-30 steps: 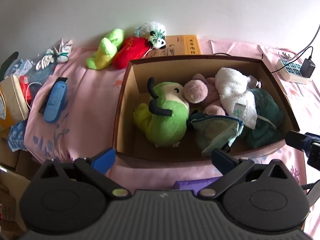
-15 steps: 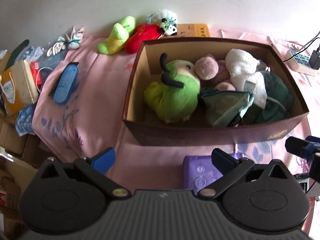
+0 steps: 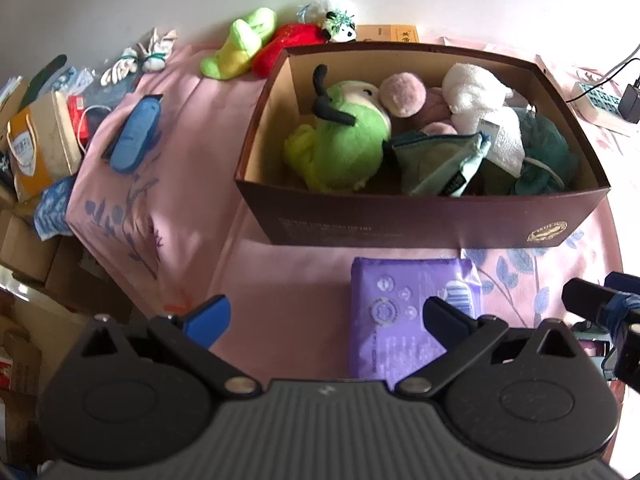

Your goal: Organize soft objects

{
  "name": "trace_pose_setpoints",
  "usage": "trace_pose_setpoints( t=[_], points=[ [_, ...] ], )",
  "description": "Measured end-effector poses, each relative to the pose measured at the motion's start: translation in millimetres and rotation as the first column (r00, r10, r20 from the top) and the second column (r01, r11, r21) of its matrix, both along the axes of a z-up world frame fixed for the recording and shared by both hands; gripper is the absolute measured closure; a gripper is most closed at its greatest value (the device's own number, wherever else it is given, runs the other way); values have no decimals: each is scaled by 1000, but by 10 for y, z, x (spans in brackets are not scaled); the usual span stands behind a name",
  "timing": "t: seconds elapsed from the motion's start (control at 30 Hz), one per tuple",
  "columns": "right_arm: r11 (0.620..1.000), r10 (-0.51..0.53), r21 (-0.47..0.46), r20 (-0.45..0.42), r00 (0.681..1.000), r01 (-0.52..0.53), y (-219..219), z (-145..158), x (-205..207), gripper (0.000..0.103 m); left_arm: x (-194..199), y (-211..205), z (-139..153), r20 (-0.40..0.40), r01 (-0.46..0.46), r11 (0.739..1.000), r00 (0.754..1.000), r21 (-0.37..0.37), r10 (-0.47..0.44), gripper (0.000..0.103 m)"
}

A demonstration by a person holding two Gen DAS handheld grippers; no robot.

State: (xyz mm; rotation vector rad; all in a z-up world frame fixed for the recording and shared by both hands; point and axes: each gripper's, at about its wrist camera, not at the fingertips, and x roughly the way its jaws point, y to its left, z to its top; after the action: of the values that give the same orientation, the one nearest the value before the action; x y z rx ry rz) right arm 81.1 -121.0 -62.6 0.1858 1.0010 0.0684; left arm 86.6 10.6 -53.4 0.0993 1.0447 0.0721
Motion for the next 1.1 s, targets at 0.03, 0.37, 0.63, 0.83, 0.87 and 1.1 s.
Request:
trace_pose_setpoints(
  t=[0.03, 0.37, 0.63, 0.83, 0.87, 1.1],
  points=[
    [1000, 5, 3, 1, 1000, -5, -9, -8, -6, 81, -10, -5, -15, -3, -6, 1000, 1000, 3, 6, 1],
    [999, 13, 33, 48, 999, -14, -137, 46, -12, 81, -37, -33, 16, 12, -44, 999, 999, 12, 44, 2],
    [999, -8, 42, 126, 992, 3, -265, 207, 108, 81, 120, -66, 178, 57, -46, 999, 997, 7, 45, 5],
    [998, -63, 36, 211, 975, 57, -378, 323, 167, 80, 288, -134, 375, 126, -18, 1000, 992, 21, 15, 18],
    [997, -70, 45, 217, 974, 62, -401, 329, 171, 80, 306, -149, 391, 132, -13, 1000, 991, 25, 10, 28],
    [992, -119, 61, 213, 970, 108, -529, 326, 253, 80, 460, -256, 381, 111, 21, 1000, 994, 8, -22, 52]
  ],
)
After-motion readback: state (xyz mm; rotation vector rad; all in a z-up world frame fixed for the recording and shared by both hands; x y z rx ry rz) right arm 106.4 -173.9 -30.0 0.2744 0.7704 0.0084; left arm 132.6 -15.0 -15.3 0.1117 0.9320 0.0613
